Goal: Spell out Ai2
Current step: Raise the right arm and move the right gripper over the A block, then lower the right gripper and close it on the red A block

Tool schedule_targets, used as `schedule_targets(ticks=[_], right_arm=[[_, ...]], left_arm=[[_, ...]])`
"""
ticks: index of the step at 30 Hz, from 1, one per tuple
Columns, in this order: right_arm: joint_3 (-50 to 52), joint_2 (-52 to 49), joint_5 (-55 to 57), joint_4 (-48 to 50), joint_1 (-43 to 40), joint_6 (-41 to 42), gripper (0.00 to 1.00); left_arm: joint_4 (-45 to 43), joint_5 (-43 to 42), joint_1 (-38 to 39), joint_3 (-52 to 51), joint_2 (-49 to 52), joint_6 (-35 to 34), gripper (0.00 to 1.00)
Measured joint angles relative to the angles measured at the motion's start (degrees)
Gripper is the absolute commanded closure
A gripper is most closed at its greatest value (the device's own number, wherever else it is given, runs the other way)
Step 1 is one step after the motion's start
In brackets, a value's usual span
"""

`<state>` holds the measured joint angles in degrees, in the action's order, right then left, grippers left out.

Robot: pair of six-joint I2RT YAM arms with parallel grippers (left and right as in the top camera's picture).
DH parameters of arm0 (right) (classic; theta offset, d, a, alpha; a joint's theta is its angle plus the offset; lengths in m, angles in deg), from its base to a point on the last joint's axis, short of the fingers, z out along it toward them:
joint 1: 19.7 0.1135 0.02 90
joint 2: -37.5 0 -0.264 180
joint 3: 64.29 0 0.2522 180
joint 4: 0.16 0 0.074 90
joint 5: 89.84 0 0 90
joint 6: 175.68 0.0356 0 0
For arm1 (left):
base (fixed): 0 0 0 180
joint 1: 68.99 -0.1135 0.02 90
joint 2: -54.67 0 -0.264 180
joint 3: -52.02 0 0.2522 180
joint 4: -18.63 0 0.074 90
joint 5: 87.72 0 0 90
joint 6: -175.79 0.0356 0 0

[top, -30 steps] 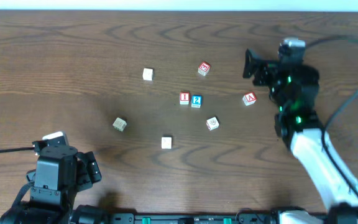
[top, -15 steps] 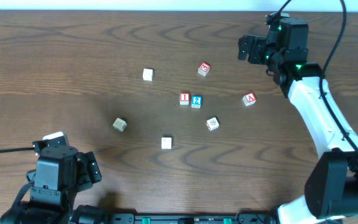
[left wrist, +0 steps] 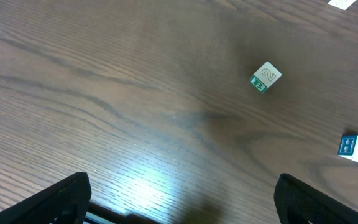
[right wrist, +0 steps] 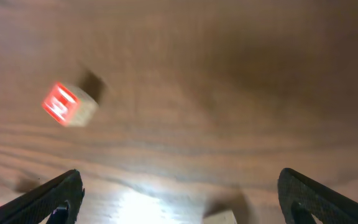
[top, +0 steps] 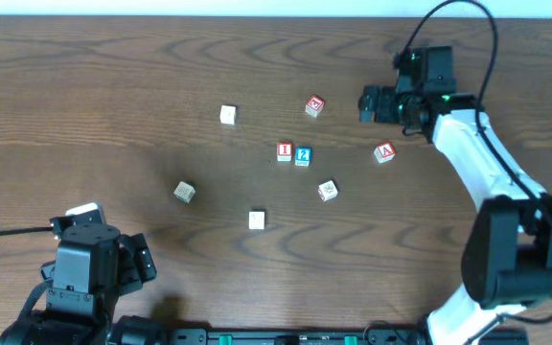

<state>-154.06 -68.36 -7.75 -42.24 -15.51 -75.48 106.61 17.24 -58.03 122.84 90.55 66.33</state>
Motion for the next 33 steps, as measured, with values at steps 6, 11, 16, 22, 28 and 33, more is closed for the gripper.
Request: schedule_targets(ticks=[6, 11, 16, 22, 28, 33], right_arm=[[0.0, -0.3, 1.4, -6.0, 0.0, -2.4, 0.01], [0.0, -0.3, 2.5, -10.1, -0.1, -5.3, 0.01], [0.0, -0.4, 3.7, -13.6, -0.1, -8.5, 0.03], [0.0, -2.5, 4.4, -15.0, -0.1, -10.9, 0.07], [0.0, -5.9, 4.8, -15.1, 0.0, -12.8, 0.12], [0.0, -7.0, 4.9, -14.8, 0.0, -13.7, 0.26]], left_arm=[[0.0, 0.0, 0.0, 0.0, 0.0, 0.0, 0.05], [0.0, 0.0, 0.0, 0.0, 0.0, 0.0, 0.05], [0.0, 0.0, 0.0, 0.0, 0.0, 0.0, 0.05], [0.0, 0.0, 0.0, 0.0, 0.0, 0.0, 0.05], [0.0, 0.0, 0.0, 0.0, 0.0, 0.0, 0.05], [0.0, 0.0, 0.0, 0.0, 0.0, 0.0, 0.05]])
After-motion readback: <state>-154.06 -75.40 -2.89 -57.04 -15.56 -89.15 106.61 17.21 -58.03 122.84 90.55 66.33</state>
